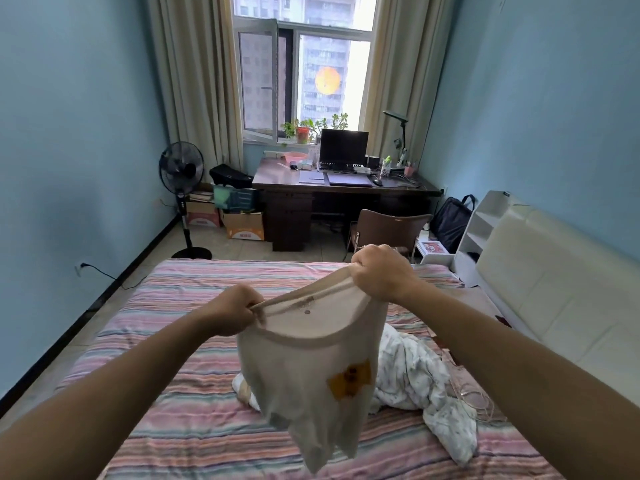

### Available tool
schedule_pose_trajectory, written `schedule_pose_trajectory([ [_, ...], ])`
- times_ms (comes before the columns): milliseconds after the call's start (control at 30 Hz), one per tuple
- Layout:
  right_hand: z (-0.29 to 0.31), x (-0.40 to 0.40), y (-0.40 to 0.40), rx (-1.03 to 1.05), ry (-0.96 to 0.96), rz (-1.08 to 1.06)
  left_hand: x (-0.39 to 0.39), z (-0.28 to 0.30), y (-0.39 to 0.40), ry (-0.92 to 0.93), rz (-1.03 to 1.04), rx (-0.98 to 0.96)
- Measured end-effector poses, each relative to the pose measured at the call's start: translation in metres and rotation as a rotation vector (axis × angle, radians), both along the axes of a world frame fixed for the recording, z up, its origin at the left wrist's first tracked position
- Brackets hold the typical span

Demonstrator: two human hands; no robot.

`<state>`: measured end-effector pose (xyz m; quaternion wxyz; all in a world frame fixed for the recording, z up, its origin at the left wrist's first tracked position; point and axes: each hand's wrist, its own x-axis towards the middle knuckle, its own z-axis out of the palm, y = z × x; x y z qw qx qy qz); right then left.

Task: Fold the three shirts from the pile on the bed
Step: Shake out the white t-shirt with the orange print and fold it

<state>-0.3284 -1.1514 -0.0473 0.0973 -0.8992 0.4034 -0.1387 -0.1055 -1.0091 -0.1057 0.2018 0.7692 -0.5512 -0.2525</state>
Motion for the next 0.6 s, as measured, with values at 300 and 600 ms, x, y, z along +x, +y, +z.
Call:
schedule_pose_trajectory([
  [300,-0.012,-0.019,-0.009,-0.001,0.204,-0.038,0.027,0.009,0.011,0.155,0.126,-0.08],
  [600,-0.024,-0.05,-0.021,0.392,0.059,-0.032,0.041,0.02,0.022,0.099,0.085,-0.188],
])
